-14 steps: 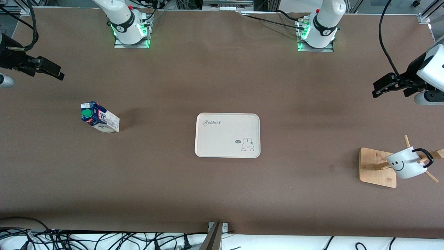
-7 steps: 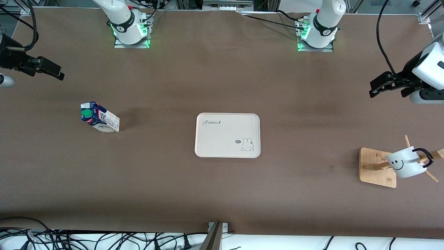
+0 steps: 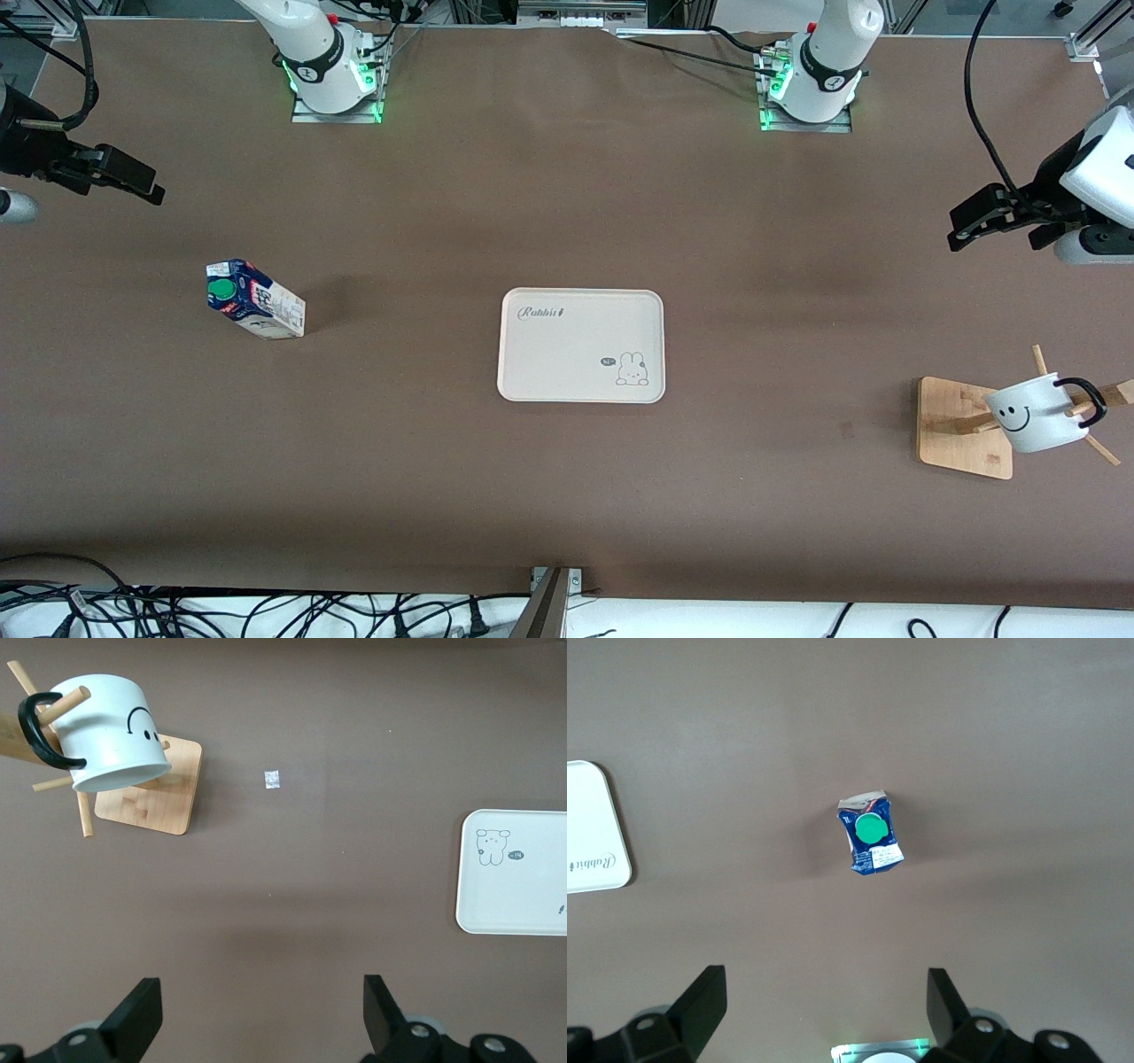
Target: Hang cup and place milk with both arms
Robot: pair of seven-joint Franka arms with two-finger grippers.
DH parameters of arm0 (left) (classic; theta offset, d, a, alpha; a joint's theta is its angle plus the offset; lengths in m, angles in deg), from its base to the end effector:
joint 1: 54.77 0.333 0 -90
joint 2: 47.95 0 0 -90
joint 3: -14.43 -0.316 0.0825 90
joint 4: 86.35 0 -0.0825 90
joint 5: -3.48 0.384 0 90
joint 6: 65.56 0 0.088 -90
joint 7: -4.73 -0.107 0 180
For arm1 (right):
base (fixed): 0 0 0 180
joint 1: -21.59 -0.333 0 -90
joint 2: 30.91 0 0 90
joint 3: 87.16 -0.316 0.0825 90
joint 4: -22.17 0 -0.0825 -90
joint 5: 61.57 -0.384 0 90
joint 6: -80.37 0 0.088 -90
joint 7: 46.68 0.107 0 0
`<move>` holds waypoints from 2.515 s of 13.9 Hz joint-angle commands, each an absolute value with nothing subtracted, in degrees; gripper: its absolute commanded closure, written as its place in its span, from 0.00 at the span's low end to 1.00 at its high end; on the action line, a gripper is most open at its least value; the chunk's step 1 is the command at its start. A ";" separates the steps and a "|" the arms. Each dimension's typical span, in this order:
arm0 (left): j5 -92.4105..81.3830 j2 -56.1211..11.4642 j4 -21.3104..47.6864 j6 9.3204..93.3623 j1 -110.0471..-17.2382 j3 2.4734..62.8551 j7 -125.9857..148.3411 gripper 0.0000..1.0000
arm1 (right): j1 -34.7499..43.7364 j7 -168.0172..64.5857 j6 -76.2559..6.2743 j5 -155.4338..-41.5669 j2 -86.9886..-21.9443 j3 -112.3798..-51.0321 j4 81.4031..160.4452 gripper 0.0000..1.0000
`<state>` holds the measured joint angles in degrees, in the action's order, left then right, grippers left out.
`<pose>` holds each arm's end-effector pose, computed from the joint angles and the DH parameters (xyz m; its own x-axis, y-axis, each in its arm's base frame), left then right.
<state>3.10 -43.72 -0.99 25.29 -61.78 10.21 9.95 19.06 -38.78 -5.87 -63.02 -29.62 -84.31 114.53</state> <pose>0.5785 -0.0306 0.6224 0.9989 0.0422 0.0220 0.0421 -0.9991 0.0032 0.5395 -0.0005 0.6121 0.9862 -0.1412 -0.0870 -0.1429 -0.9896 -0.0146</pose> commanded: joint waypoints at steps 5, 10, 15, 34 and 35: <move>3.83 -45.14 0.66 26.73 -61.45 10.21 9.12 0.00 | 19.57 -38.95 -4.89 -63.32 -29.86 -84.87 113.48 0.00; 3.74 -45.14 0.66 26.81 -60.39 10.74 9.21 0.00 | 19.57 -38.86 -4.89 -63.24 -29.86 -84.87 113.48 0.00; 3.65 -45.05 0.66 27.34 -60.39 10.74 9.21 0.00 | 19.57 -38.86 -4.89 -63.32 -29.77 -84.87 113.48 0.00; 4.44 -45.05 1.54 27.16 -60.83 10.74 9.65 0.00 | 19.57 -38.86 -5.41 -63.06 -29.86 -84.87 113.48 0.00; 4.36 -44.79 1.11 27.17 -60.83 10.65 9.56 0.00 | 19.57 -38.86 -5.50 -63.06 -29.86 -84.87 113.48 0.00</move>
<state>3.10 -43.84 0.75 26.56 -60.83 10.26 10.00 19.06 -38.78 -5.91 -63.01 -29.62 -84.32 114.53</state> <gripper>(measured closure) 0.000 0.000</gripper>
